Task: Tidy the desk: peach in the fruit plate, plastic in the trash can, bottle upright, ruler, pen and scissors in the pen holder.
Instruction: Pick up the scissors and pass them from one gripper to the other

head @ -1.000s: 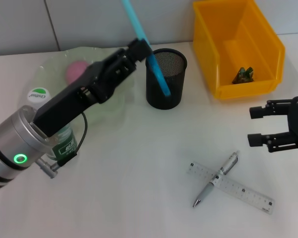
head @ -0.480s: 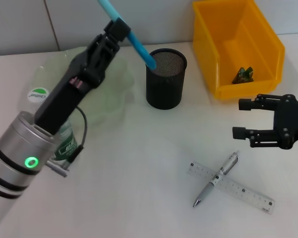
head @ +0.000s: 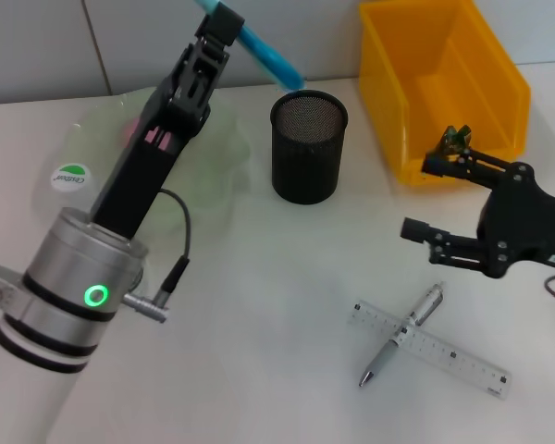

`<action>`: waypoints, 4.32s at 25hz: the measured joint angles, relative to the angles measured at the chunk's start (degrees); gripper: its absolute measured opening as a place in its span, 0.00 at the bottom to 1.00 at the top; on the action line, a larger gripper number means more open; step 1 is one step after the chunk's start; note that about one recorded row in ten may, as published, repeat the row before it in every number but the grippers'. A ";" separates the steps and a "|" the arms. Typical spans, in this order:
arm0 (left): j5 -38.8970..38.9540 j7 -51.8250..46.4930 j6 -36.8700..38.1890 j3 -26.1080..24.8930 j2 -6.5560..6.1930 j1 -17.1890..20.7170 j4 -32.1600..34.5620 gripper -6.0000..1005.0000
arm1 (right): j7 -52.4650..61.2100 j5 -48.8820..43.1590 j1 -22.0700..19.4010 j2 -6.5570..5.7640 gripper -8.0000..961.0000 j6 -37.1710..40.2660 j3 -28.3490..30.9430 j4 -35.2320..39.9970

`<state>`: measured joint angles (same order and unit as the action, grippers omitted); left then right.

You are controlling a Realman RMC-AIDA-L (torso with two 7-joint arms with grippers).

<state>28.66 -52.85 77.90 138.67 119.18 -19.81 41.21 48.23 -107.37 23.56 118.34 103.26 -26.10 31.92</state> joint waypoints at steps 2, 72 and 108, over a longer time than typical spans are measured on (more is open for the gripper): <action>0.86 0.02 -1.17 0.48 0.00 -0.07 0.92 0.24 | -5.51 2.34 -0.01 0.28 0.81 -0.06 0.00 -3.10; 8.96 -4.29 -3.03 4.85 0.00 -1.08 3.53 0.24 | -59.42 13.16 15.75 1.52 0.77 -1.39 6.77 -39.23; 8.34 -5.07 -2.05 5.20 0.00 -0.83 3.10 0.24 | -60.28 13.09 17.42 1.54 0.35 -1.39 8.28 -40.19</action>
<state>37.00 -57.92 75.86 143.87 119.18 -20.64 44.31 -12.05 -94.28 40.99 119.88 101.86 -17.83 -8.27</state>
